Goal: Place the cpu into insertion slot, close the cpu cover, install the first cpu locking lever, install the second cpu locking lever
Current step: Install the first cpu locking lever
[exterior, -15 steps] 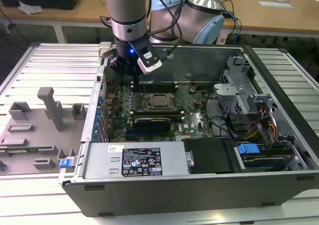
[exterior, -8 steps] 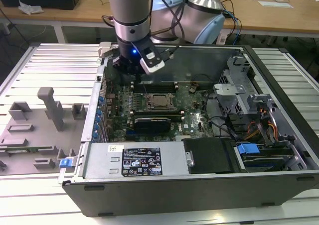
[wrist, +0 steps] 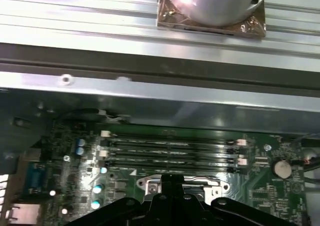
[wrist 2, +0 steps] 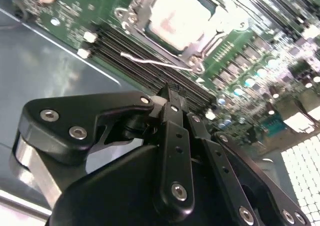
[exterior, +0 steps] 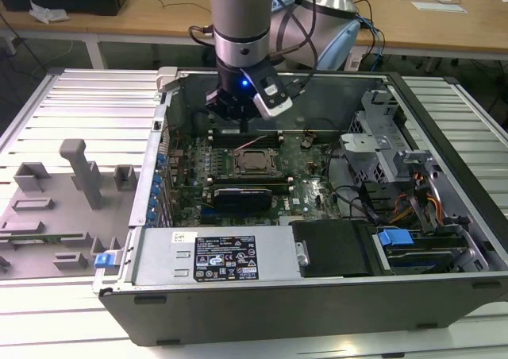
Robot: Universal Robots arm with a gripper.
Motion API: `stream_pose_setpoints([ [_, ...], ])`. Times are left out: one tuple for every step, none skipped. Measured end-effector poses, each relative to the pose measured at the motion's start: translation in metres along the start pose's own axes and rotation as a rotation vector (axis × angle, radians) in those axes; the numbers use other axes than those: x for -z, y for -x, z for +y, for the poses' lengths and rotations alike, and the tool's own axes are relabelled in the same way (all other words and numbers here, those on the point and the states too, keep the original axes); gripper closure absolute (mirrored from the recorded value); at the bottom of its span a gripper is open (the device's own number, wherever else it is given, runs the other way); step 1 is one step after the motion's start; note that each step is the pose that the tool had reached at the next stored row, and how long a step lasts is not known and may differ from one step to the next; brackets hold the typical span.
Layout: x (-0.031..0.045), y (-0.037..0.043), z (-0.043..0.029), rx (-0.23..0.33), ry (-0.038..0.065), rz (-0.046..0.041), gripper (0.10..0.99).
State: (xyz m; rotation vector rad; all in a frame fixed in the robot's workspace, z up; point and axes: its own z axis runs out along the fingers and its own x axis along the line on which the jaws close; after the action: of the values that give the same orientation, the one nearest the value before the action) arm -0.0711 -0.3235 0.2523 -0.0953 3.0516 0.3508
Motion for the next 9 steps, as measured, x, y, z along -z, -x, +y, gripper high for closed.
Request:
stream_pose_setpoints([
  [0.0000, 0.0002, -0.0001, 0.000, 0.000, -0.0001, 0.980],
  [0.0000, 0.0002, -0.0001, 0.000, 0.000, -0.0002, 0.980],
  [-0.0001, 0.0002, 0.0000, 0.000, 0.000, -0.0003, 0.980],
  [-0.0001, 0.0003, 0.0000, 0.000, 0.000, -0.0007, 0.980],
  [-0.0003, 0.0001, 0.0000, 0.002, -0.002, -0.0081, 0.980],
  [-0.0002, -0.0003, 0.0000, 0.005, -0.010, -0.0204, 0.980],
  [-0.0002, -0.0008, 0.0000, 0.010, -0.019, -0.0353, 0.980],
  [-0.0003, -0.0013, 0.0000, 0.014, -0.026, -0.0510, 0.980],
  [-0.0004, -0.0018, 0.0001, 0.017, -0.031, -0.0633, 0.980],
])
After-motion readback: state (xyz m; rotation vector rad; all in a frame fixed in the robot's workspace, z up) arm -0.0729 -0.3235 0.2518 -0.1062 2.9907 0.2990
